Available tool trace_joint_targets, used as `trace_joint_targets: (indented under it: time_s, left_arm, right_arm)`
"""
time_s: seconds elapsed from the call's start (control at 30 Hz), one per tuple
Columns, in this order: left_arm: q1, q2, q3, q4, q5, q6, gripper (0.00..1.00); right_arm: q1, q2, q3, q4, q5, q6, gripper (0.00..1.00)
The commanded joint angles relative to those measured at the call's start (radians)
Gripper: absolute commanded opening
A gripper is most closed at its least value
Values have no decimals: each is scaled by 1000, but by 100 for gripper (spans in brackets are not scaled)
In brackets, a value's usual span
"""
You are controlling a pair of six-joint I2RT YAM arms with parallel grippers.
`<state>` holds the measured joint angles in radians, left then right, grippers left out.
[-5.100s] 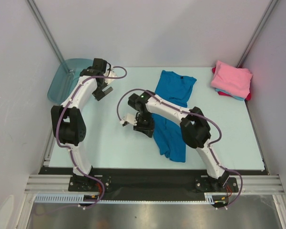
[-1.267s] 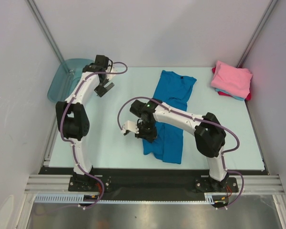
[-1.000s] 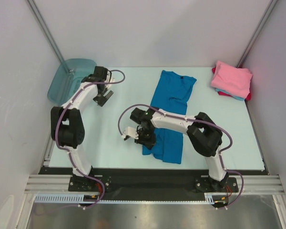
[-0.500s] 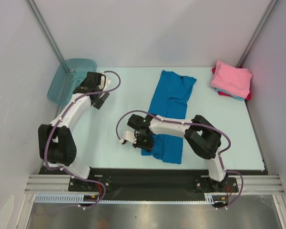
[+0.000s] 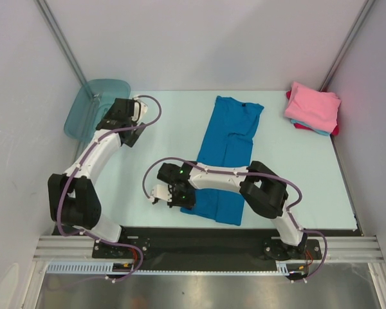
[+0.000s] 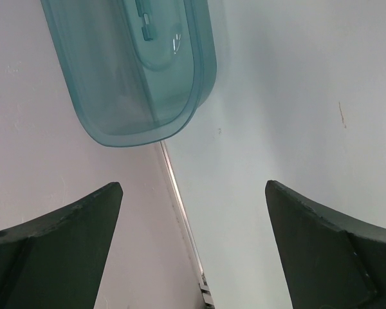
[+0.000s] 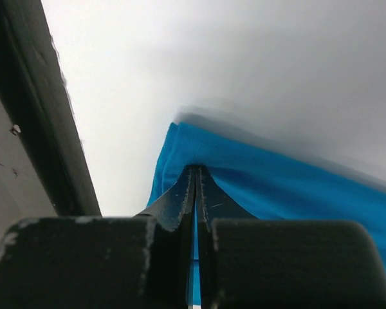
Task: Fold and stack the t-shirts
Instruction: Fold the tshirt
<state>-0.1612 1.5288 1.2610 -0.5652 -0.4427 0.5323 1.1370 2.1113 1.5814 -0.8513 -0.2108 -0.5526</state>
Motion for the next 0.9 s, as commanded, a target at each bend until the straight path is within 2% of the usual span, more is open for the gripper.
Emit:
trace_joint_targets:
  time_s: [0.0,0.07,0.13,0.17,0.27,0.47,0.67,0.87]
  left_arm:
    - [9,5,-8,36,-17,9,100]
    - [9,7,-9,41,-21,11,100]
    - [9,8,-12,42,-22,12,100]
    - [9,7,-12,48,-24,17,100]
    - [12,5,-23,54,-22,20,100]
    - [15,-4,-51,64,-19,12,100]
    - [15,-7,-58,62,-45,-6,100]
    - [17,-48,-120,71,-28,4,100]
  right_arm:
    - [59,124,6,235,-128,19,0]
    - [63,130,22,232,-95,19,2]
    - [63,118,17,232,-66,13,11]
    - [64,93,9,233,-56,13,21]
    - [64,20,-9,238,-26,11,29]
    - [61,-118,-73,248,92,-1,34]
    - [41,-253,-216,301,241,-53,42]
    - [12,-385,-291,334,292,-79,50]
